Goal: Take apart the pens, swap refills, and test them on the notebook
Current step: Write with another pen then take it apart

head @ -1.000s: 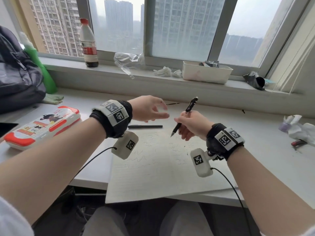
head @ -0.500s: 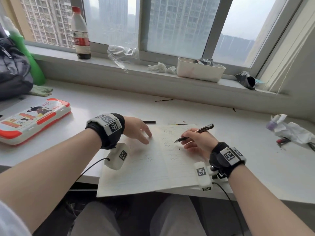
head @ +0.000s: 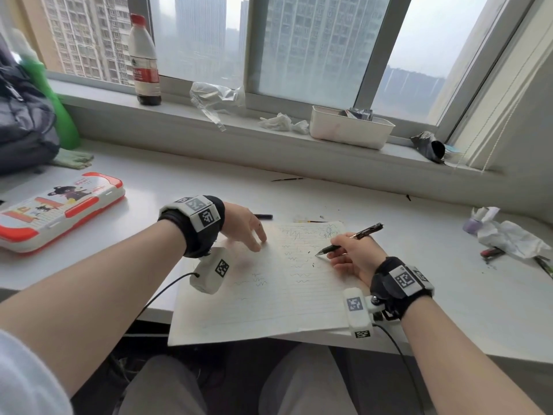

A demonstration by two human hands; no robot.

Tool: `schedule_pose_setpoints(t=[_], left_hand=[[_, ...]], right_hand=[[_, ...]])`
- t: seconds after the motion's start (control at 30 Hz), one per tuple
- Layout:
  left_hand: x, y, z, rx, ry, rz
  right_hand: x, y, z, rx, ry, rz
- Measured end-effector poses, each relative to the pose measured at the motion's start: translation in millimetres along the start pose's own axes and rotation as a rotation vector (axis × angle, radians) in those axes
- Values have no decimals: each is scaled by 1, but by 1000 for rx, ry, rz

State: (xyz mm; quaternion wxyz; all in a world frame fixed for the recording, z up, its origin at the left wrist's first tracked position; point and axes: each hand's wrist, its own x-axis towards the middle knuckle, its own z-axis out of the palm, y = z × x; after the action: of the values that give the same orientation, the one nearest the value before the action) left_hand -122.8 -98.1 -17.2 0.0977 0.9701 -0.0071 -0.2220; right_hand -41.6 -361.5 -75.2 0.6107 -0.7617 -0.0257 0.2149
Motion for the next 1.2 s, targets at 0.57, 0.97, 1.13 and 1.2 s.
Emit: schedule_pose_setpoints(t=[0.57, 0.97, 1.13, 1.2], left_hand=[[7, -5, 4, -6, 35, 11], [7, -4, 5, -22, 47, 5], [6, -4, 5, -22, 46, 1], [6, -4, 5, -19, 43, 2]], right_hand=[[-12, -1, 1, -44, -57, 1], [-23, 1, 4, -137, -159, -5], [-21, 2, -8, -124, -97, 13], [-20, 5, -13, -118, -81, 21]])
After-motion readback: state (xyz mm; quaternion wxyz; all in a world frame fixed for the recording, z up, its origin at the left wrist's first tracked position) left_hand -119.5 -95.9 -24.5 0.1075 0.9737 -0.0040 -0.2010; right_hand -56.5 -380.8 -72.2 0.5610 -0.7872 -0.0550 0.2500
